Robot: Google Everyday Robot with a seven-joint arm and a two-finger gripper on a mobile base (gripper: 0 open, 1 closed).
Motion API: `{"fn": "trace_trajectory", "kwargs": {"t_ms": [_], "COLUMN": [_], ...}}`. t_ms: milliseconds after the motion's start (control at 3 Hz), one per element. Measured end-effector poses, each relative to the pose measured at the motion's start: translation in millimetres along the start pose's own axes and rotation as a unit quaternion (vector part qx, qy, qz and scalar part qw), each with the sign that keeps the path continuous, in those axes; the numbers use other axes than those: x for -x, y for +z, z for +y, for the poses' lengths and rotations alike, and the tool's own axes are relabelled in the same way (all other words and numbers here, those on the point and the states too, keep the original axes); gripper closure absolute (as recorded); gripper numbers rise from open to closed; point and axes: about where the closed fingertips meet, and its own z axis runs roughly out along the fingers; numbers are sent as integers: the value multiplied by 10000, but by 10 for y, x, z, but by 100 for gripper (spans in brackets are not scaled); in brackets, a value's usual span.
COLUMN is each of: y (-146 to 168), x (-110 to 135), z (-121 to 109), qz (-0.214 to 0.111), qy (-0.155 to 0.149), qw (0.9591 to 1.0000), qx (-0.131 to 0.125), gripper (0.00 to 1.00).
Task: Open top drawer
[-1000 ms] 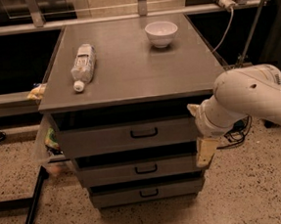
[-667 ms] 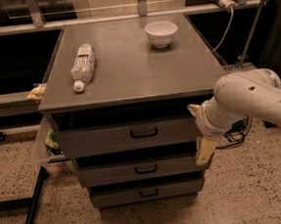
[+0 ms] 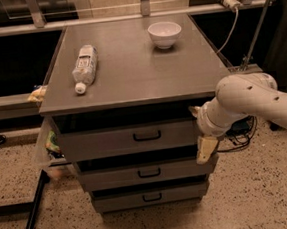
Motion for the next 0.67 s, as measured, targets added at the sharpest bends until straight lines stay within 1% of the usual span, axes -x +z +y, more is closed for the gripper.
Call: {"fn": "trace_trajectory", "kwargs": {"t_ms": [333, 667], "y": [303, 305], "x": [4, 8], "z": [-224, -232], "qz": [-32, -36], "qy": [-45, -45], "qw": [9997, 9997], "qx": [229, 228], "gripper": [0, 0]}}
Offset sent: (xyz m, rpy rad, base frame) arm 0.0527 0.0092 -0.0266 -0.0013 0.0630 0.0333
